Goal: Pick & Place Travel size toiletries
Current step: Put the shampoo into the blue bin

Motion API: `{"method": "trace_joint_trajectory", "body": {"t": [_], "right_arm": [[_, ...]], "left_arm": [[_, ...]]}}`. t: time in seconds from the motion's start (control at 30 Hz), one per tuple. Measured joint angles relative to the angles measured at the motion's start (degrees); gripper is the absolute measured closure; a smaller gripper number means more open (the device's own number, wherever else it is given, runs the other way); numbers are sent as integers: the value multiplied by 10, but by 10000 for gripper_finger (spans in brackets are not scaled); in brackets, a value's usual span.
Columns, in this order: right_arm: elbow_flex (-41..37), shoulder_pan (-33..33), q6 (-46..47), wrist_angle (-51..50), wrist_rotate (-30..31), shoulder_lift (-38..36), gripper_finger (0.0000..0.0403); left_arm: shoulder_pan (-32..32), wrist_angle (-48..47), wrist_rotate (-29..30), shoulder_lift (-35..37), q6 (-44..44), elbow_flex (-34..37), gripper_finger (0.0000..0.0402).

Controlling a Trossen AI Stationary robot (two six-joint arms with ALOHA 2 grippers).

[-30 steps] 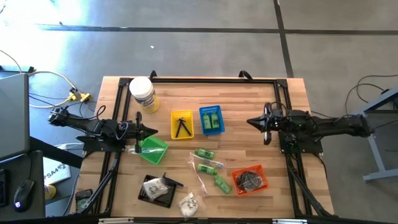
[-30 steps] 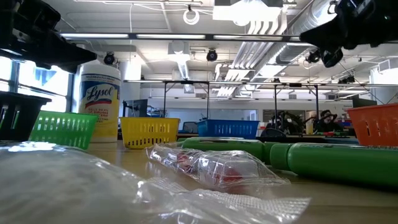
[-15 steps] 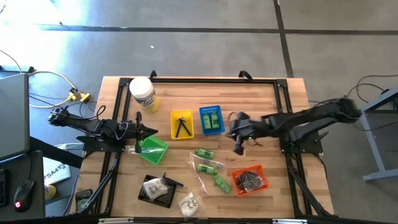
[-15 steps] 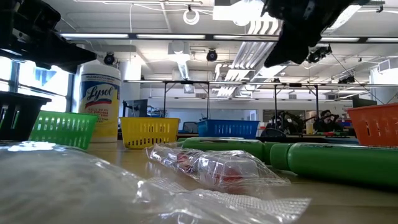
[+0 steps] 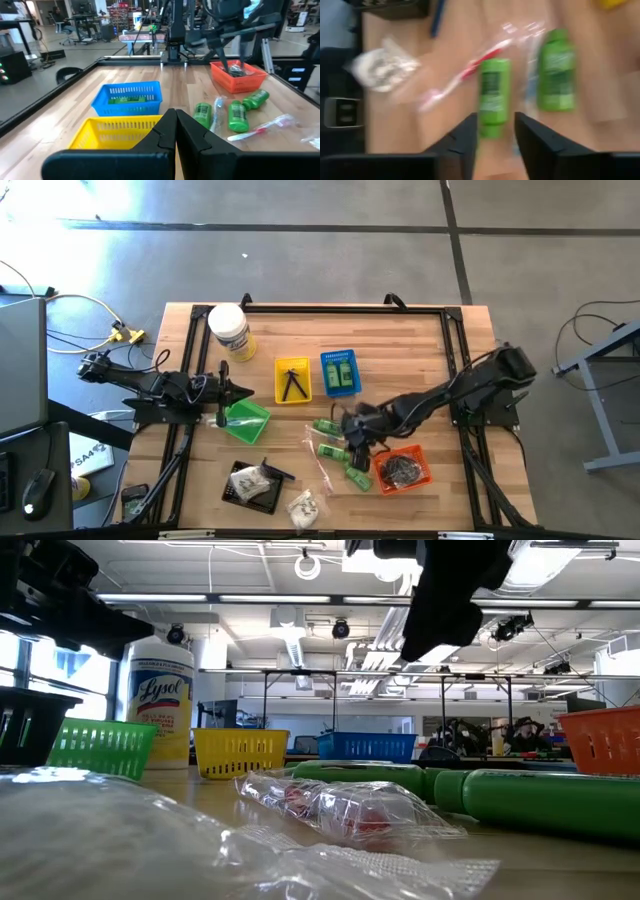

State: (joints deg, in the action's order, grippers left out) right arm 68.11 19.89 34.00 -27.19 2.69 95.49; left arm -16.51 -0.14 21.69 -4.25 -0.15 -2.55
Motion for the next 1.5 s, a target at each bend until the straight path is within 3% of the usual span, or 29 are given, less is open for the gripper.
{"method": "trace_joint_trajectory", "body": {"t": [0.2, 0.53, 0.87, 1.23, 1.5], "right_arm": [[25, 41, 134, 0, -62, 51, 206], [25, 64, 243, -6, -46, 121, 193], [32, 63, 245, 25, -102, 180, 193], [36, 64, 176, 18, -86, 189, 197], [34, 64, 117, 52, -76, 191, 261]], "left_arm": [[0, 0, -3, 0, -3, 0, 402], [0, 0, -3, 0, -3, 0, 402], [0, 0, -3, 0, -1, 0, 402], [0, -3, -3, 0, -1, 0, 402], [0, -3, -3, 0, -1, 0, 402]]}}
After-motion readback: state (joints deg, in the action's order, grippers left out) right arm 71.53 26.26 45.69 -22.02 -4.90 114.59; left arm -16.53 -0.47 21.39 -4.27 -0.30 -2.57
